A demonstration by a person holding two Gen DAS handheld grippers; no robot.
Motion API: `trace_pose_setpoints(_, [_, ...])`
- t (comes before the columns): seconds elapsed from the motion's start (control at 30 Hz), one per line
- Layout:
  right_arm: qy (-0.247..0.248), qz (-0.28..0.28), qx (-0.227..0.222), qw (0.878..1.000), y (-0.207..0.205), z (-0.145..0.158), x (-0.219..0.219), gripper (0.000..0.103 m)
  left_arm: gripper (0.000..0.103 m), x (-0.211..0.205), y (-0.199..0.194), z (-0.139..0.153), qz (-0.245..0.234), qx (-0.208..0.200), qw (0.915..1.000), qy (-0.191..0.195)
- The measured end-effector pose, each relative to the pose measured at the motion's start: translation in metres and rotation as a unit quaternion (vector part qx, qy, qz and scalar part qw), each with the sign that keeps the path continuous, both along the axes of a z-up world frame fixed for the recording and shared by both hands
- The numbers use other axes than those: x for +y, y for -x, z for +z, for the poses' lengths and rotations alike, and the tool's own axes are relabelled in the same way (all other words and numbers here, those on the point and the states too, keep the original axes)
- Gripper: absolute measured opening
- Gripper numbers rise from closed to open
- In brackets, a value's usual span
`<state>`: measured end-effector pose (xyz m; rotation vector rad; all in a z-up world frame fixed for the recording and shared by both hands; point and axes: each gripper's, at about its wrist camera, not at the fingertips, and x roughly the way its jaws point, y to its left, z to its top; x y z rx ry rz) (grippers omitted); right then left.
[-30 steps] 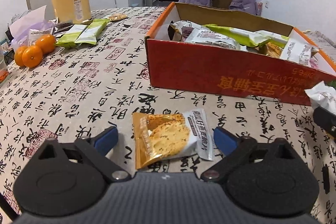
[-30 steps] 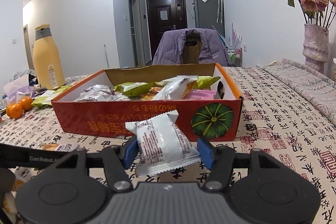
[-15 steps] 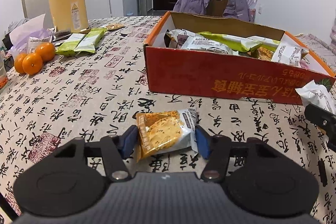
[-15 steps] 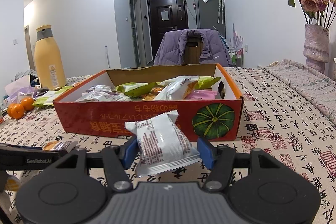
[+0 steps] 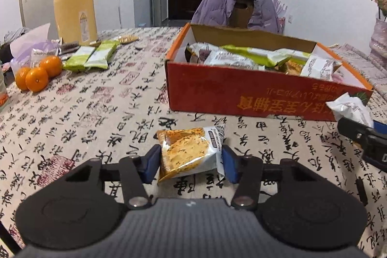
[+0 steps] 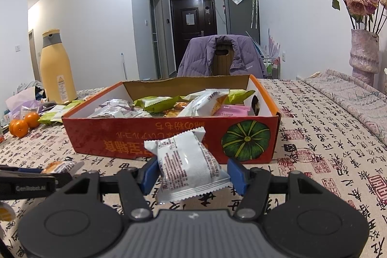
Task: Organize snacks
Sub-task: 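Carry both packets into the cardboard box and open both grippers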
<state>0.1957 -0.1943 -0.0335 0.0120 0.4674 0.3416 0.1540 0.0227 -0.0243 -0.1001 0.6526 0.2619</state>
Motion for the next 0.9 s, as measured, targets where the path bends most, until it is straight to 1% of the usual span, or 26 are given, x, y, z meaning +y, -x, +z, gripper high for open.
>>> trace_pose_setpoints(0.2, [-0.008,0.003,-0.011,1.0,0.005,0.004,-0.001,0.06,0.054,-0.003,0.009,0.017,-0.017,-0.032,0.9993,0.004])
trace_pose_setpoints(0.47, [-0.023,-0.003,-0.038,0.999,0.011,0.03,-0.005,0.06,0.054,-0.007,0.01,0.044,-0.032,-0.069,0.9971,0.005])
trace_pose_setpoints(0.67, [-0.026,-0.007,-0.061,0.998,0.006,0.057,-0.001,0.06,0.054,-0.013,-0.001,0.06,-0.046,-0.092,0.9948,0.003])
trace_pose_setpoints(0.9, [-0.018,-0.012,-0.077,0.997,-0.018,0.083,0.009,0.06,0.054,-0.014,-0.023,0.073,-0.052,-0.111,0.9924,0.011])
